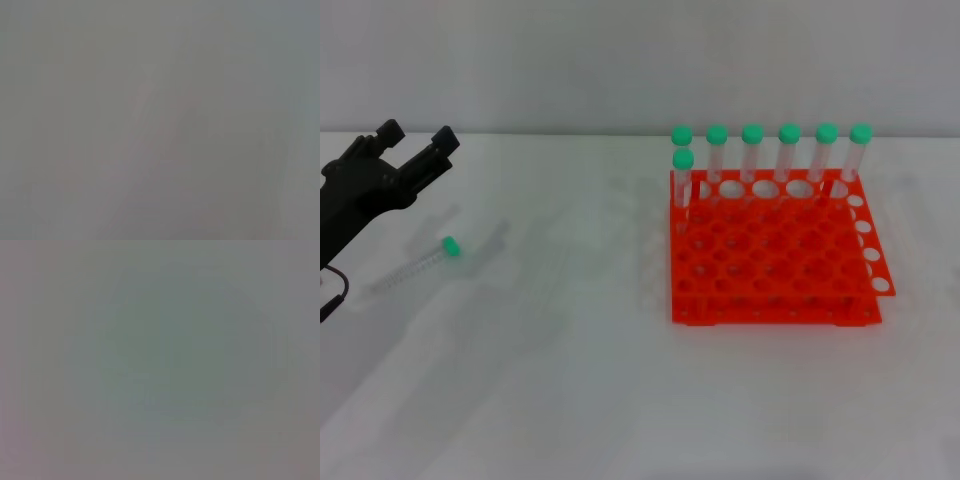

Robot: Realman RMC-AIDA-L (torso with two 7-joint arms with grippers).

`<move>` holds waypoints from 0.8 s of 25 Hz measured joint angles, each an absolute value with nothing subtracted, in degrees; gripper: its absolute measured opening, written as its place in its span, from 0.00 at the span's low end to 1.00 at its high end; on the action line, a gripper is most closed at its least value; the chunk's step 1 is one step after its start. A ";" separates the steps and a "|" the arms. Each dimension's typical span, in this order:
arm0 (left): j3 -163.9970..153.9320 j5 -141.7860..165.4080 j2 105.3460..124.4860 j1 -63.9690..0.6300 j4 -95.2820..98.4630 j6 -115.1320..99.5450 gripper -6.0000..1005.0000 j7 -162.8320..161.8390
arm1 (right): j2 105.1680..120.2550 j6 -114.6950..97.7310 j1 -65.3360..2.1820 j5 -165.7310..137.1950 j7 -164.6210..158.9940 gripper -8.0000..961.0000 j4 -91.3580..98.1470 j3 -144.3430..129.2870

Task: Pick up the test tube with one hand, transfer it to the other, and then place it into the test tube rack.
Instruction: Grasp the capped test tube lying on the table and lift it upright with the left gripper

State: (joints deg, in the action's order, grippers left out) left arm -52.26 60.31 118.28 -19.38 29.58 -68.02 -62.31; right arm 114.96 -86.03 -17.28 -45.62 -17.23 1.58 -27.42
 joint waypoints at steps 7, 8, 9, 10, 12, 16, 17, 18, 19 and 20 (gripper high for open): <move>-52.27 60.88 118.35 -19.37 29.72 -68.02 0.89 -62.65 | 114.96 -86.79 -16.70 -45.62 -17.44 0.89 1.46 -27.42; -52.28 61.28 118.30 -19.40 29.89 -68.02 0.89 -63.03 | 114.96 -86.78 -16.66 -45.62 -17.40 0.89 1.31 -27.42; -52.27 61.84 118.28 -19.42 30.03 -68.02 0.89 -63.49 | 114.96 -86.71 -16.65 -45.62 -17.34 0.89 1.21 -27.42; -52.24 62.47 118.18 -19.42 30.31 -68.02 0.89 -64.10 | 114.96 -86.62 -16.64 -45.62 -17.27 0.89 1.14 -27.42; -52.19 64.06 117.82 -19.43 31.03 -68.02 0.89 -65.77 | 114.96 -86.59 -16.62 -45.61 -17.24 0.89 1.14 -27.42; -52.10 70.56 116.68 -18.86 36.56 -67.54 0.89 -73.62 | 114.96 -86.81 -16.53 -45.52 -17.41 0.89 1.50 -27.37; -52.06 72.51 116.42 -18.62 38.28 -67.30 0.89 -75.87 | 114.96 -86.82 -16.52 -45.50 -17.39 0.89 1.52 -27.35; -51.98 78.09 115.70 -17.96 42.89 -66.47 0.89 -82.45 | 114.96 -86.78 -16.52 -45.48 -17.33 0.89 1.52 -27.32; -51.94 80.64 115.27 -17.69 44.97 -66.24 0.89 -85.47 | 114.96 -86.71 -16.52 -45.47 -17.27 0.89 1.53 -27.32; -51.80 83.92 114.70 -17.45 47.47 -66.07 0.89 -89.38 | 114.96 -86.59 -16.52 -45.47 -17.22 0.89 1.53 -27.32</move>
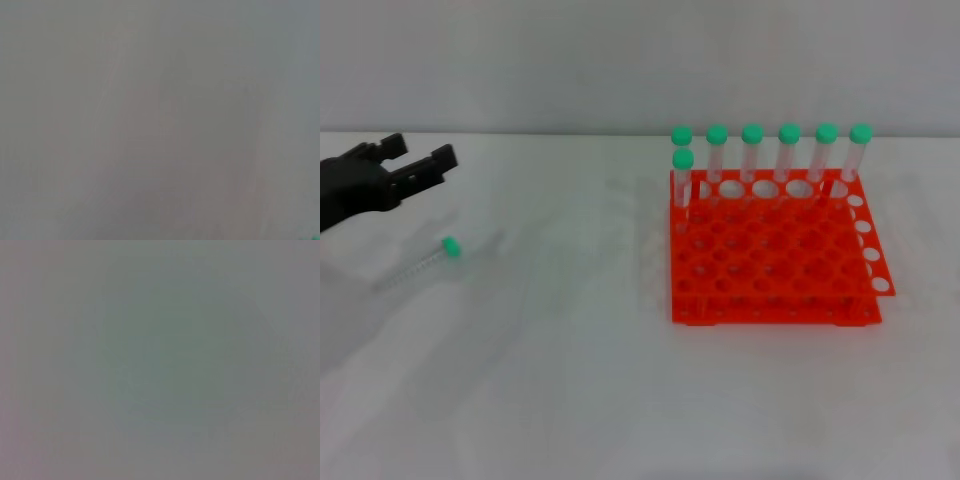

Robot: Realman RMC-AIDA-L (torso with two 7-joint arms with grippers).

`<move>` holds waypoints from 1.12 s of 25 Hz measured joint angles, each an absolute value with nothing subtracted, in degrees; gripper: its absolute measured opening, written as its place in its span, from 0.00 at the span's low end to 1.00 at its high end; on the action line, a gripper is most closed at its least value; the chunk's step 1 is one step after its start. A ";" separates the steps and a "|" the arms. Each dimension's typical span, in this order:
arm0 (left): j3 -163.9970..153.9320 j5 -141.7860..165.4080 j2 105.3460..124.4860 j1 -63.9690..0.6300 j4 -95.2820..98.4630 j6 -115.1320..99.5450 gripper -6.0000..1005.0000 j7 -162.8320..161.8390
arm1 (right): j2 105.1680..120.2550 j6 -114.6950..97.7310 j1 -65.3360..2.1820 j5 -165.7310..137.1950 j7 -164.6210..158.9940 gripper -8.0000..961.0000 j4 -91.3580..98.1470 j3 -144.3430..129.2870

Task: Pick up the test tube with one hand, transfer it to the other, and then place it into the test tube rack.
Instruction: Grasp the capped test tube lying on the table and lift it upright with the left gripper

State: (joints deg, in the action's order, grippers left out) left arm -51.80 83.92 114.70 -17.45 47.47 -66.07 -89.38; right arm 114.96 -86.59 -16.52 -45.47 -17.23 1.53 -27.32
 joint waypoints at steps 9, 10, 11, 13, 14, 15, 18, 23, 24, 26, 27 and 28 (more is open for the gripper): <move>-47.82 112.34 109.68 -19.11 64.91 -74.38 0.88 -117.79 | 114.87 -86.71 -16.84 -45.28 -17.11 0.89 2.20 -27.12; -47.53 114.46 109.23 -19.50 65.92 -75.98 0.88 -119.44 | 114.87 -86.70 -16.85 -45.27 -17.10 0.89 2.24 -27.16; -47.14 116.83 108.56 -20.14 67.33 -78.03 0.88 -121.19 | 114.87 -86.65 -16.85 -45.26 -17.10 0.89 2.25 -27.14; -46.70 120.44 107.64 -21.03 69.18 -81.75 0.88 -122.77 | 114.88 -86.50 -16.87 -45.26 -17.09 0.89 2.25 -27.08; -46.63 122.13 107.25 -21.56 69.87 -83.59 0.88 -123.02 | 114.91 -86.45 -16.87 -45.26 -17.08 0.89 2.25 -27.10; -46.63 122.13 107.25 -21.56 69.87 -83.59 0.88 -123.02 | 114.93 -86.44 -16.87 -45.26 -17.08 0.89 2.23 -27.14; -46.68 128.43 106.60 -23.97 70.73 -90.51 0.88 -120.96 | 114.94 -86.62 -16.84 -45.30 -17.07 0.89 1.93 -27.32; -47.03 138.69 107.93 -26.13 70.66 -91.66 0.88 -119.17 | 115.03 -86.92 -16.68 -45.54 -17.05 0.89 1.14 -27.39; -47.03 138.69 107.93 -26.13 70.66 -91.66 0.88 -119.17 | 115.03 -86.98 -16.60 -45.55 -17.05 0.89 0.86 -27.40; -46.56 143.16 109.50 -26.29 70.59 -89.26 0.88 -118.30 | 115.04 -87.05 -16.55 -45.56 -17.05 0.89 0.47 -27.41; -46.45 143.37 109.65 -26.24 70.61 -88.84 0.88 -118.16 | 115.04 -87.06 -16.54 -45.56 -17.05 0.89 0.29 -27.42; -46.21 143.92 109.97 -26.14 70.64 -87.91 0.88 -117.89 | 115.05 -87.06 -16.54 -45.57 -17.05 0.89 0.20 -27.42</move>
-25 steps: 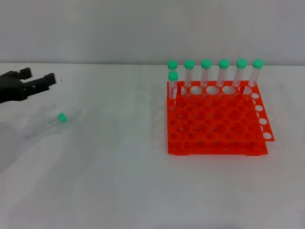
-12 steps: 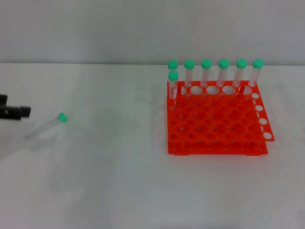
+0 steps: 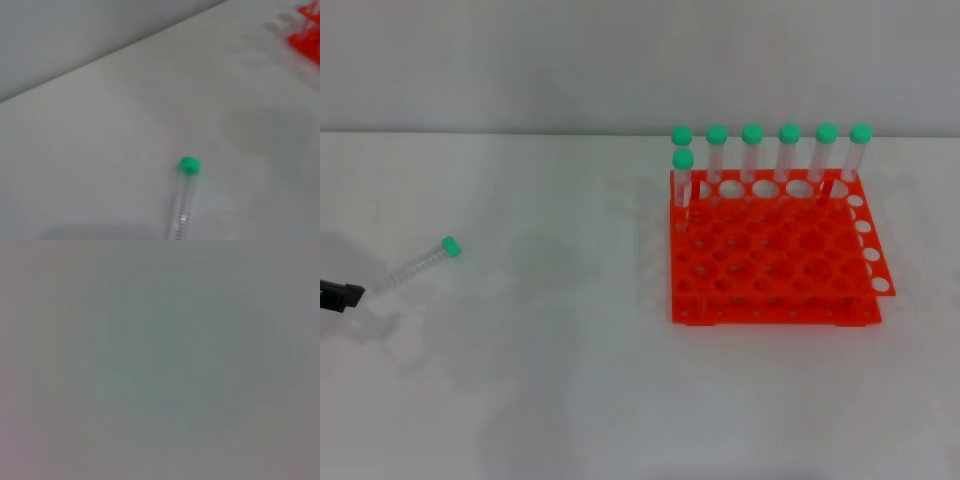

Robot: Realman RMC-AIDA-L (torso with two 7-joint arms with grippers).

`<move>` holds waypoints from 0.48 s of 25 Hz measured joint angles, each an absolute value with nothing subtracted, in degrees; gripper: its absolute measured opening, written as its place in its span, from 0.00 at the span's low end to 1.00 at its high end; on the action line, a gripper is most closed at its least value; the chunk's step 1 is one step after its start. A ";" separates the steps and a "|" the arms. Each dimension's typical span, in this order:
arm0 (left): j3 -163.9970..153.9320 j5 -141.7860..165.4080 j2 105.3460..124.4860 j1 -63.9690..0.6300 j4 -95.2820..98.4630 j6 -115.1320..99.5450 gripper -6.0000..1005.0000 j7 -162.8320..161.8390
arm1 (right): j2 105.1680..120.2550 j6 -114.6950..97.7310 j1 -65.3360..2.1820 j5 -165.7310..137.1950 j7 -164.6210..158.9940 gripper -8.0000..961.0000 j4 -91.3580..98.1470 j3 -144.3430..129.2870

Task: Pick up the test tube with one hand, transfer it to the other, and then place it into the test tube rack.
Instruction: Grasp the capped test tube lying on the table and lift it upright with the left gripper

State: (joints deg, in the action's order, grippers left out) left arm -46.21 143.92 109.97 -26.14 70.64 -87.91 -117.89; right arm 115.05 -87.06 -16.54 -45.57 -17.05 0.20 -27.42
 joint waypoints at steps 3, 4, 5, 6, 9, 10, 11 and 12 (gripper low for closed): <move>-45.90 145.38 110.29 -26.10 70.08 -85.91 0.88 -117.13 | 115.05 -87.07 -16.57 -45.61 -17.05 0.89 0.18 -27.43; -45.86 145.60 110.34 -26.10 69.82 -85.45 0.88 -116.71 | 115.05 -87.08 -16.64 -45.64 -17.05 0.89 0.18 -27.45; -45.70 145.73 110.41 -26.10 69.61 -85.01 0.88 -116.17 | 115.05 -87.09 -16.72 -45.66 -17.05 0.89 0.17 -27.47; -45.41 145.77 110.55 -26.08 69.40 -84.49 0.88 -115.45 | 115.05 -87.09 -16.79 -45.69 -17.05 0.89 0.17 -27.50; -44.24 145.83 110.81 -25.77 68.65 -82.44 0.88 -113.51 | 115.05 -87.10 -16.88 -45.71 -17.05 0.89 0.17 -27.51; -43.90 145.87 110.81 -25.66 67.62 -81.10 0.88 -112.79 | 115.05 -87.07 -16.90 -45.71 -17.05 0.89 0.17 -27.51; -43.78 145.82 110.64 -25.65 66.31 -79.83 0.88 -112.28 | 115.05 -87.00 -16.92 -45.70 -17.05 0.89 0.17 -27.51; -43.77 145.71 110.38 -25.73 64.90 -78.61 0.88 -111.86 | 115.05 -86.93 -16.92 -45.71 -17.05 0.89 0.17 -27.51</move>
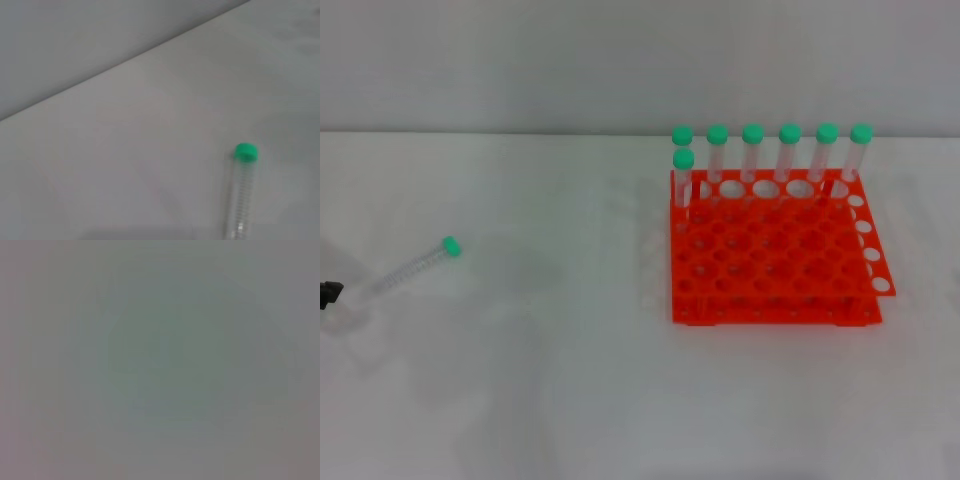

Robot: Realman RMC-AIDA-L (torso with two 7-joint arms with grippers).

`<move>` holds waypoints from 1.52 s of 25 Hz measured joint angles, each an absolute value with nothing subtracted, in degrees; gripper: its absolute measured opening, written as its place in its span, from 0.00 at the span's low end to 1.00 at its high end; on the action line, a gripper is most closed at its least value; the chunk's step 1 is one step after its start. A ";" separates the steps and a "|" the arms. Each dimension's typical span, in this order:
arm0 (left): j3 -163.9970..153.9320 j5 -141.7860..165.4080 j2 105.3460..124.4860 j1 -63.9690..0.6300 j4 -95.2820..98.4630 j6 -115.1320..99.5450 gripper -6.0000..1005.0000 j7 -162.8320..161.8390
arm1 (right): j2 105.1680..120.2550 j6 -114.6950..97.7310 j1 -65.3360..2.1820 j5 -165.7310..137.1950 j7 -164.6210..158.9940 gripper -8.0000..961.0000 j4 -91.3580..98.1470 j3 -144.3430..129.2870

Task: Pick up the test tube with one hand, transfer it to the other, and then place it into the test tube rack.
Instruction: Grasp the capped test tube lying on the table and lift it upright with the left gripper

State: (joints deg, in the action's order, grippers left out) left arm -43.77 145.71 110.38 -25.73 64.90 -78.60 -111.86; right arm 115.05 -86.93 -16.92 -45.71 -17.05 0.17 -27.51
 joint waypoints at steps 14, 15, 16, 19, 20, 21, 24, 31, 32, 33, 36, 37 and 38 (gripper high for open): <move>-43.66 145.20 110.82 -29.91 53.95 -66.72 0.88 -104.93 | 115.04 -87.15 -17.14 -45.70 -17.16 0.89 0.25 -29.09; -43.82 145.20 111.17 -30.33 53.69 -66.70 0.88 -104.77 | 115.04 -87.15 -17.14 -45.70 -17.15 0.89 0.23 -29.09; -43.98 145.23 111.53 -30.64 53.61 -66.69 0.88 -104.70 | 115.04 -87.15 -17.12 -45.70 -17.14 0.89 0.22 -29.09; -44.18 145.54 112.68 -31.50 53.36 -66.65 0.88 -104.47 | 115.04 -87.17 -16.95 -45.70 -17.14 0.89 0.19 -29.09; -44.18 145.54 112.68 -31.50 53.36 -66.65 0.88 -104.47 | 115.04 -87.16 -16.94 -45.70 -17.14 0.89 0.18 -29.09; -44.21 145.81 113.24 -31.95 53.07 -66.49 0.88 -104.31 | 115.04 -87.15 -16.92 -45.70 -17.14 0.89 0.18 -29.09; -44.26 145.95 113.58 -32.29 52.30 -65.97 0.88 -104.22 | 115.04 -86.83 -16.90 -45.64 -17.10 0.89 0.17 -28.99; -44.30 146.03 113.63 -33.02 48.12 -62.82 0.81 -103.80 | 115.05 -86.17 -17.02 -45.58 -17.04 0.89 0.41 -29.09; -44.30 146.04 113.64 -33.03 47.70 -62.23 0.80 -103.64 | 115.05 -86.16 -17.05 -45.58 -17.05 0.89 0.47 -29.09; -44.30 146.05 113.68 -33.03 47.49 -61.91 0.80 -103.53 | 115.05 -86.16 -17.06 -45.59 -17.04 0.89 0.51 -29.09; -44.30 146.07 113.78 -33.03 47.06 -61.26 0.79 -103.28 | 115.04 -86.12 -17.06 -45.62 -17.04 0.89 0.58 -29.09; -44.30 146.08 113.81 -32.99 47.05 -61.16 0.78 -103.26 | 115.04 -86.08 -17.06 -45.65 -17.05 0.89 0.58 -29.09; -44.30 146.08 113.86 -32.97 47.04 -61.02 0.78 -103.26 | 115.04 -86.05 -17.06 -45.66 -17.05 0.89 0.59 -29.09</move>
State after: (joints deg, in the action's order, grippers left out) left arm -44.30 146.08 113.86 -32.97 47.04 -61.02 -103.26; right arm 115.04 -86.05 -17.06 -45.66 -17.05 0.59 -29.09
